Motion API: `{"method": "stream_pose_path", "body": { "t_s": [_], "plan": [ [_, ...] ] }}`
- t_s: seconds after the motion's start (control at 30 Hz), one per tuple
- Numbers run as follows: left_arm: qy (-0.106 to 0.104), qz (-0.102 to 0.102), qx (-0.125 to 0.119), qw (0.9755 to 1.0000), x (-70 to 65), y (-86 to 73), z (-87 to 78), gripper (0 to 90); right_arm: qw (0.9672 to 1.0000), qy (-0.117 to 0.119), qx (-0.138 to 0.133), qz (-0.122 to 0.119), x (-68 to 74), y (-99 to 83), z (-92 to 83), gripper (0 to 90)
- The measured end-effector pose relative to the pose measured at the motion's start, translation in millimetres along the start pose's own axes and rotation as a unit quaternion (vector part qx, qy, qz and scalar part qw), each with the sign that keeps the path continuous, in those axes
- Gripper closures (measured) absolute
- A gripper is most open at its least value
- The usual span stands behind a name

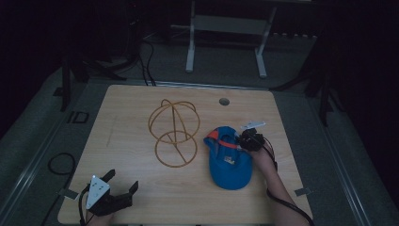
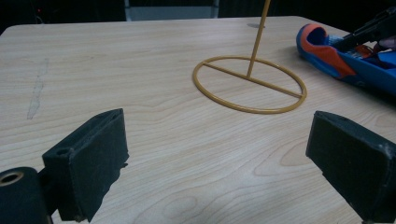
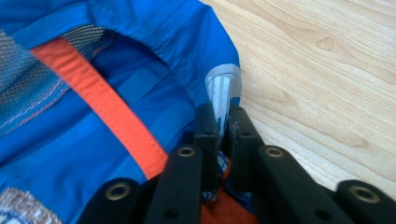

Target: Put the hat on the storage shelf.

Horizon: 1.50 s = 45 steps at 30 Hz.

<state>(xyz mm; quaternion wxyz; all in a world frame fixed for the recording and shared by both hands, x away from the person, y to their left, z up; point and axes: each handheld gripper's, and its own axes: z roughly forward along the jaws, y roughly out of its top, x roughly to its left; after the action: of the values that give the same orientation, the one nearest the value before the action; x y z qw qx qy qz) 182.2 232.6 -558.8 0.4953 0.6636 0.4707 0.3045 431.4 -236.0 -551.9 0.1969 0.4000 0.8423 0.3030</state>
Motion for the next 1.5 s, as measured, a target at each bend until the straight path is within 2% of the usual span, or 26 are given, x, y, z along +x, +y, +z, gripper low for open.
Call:
{"method": "stream_pose_path", "body": {
  "t_s": [0.1, 0.17, 0.53, 0.67, 0.8, 1.03, 1.1, 1.23, 1.4, 1.5],
  "plan": [
    [0.000, 0.002, 0.001, 1.0000, -0.8, 0.5, -0.5, 5.8, 1.0000, 0.000, 0.004, 0.003, 0.5, 1.1, -1.4, 87.1],
    [-0.003, 0.001, -0.002, 1.0000, -1.3, 1.0, -0.8, 5.8, 0.9999, 0.003, -0.006, 0.011, -0.4, 1.5, -6.2, 87.5],
    [-0.007, -0.002, 0.005, 1.0000, -2.8, 1.7, 1.0, 5.8, 0.9979, 0.011, -0.064, -0.002, 3.7, 14.6, -50.7, 87.8],
    [-0.004, -0.001, 0.007, 1.0000, -3.4, 1.9, 1.3, 5.8, 0.9957, 0.010, -0.092, -0.005, 5.0, 20.5, -69.6, 87.8],
    [-0.006, -0.001, 0.009, 0.9999, -3.6, 2.2, 1.5, 5.8, 0.9935, -0.001, -0.112, -0.019, 6.2, 26.6, -87.4, 87.8],
    [-0.015, -0.017, 0.011, 0.9997, -4.1, 5.6, 1.2, 5.8, 0.9890, -0.011, -0.143, -0.035, 7.5, 37.2, -118.7, 87.8],
    [-0.018, -0.030, 0.013, 0.9993, -4.5, 8.3, 0.8, 5.8, 0.9872, -0.011, -0.154, -0.040, 7.8, 39.7, -128.3, 87.8],
    [-0.021, -0.037, 0.015, 0.9990, -6.5, 14.6, 0.1, 5.8, 0.9840, -0.013, -0.172, -0.046, 7.9, 41.9, -145.3, 87.8],
    [-0.018, -0.036, 0.015, 0.9991, -10.6, 27.0, -2.0, 5.8, 0.9816, -0.014, -0.183, -0.052, 8.7, 41.2, -161.5, 87.8],
    [-0.022, -0.035, -0.002, 0.9992, -12.9, 39.5, -7.0, 5.8, 0.9806, -0.010, -0.189, -0.051, 8.5, 38.9, -169.4, 87.7]
  ]
}}
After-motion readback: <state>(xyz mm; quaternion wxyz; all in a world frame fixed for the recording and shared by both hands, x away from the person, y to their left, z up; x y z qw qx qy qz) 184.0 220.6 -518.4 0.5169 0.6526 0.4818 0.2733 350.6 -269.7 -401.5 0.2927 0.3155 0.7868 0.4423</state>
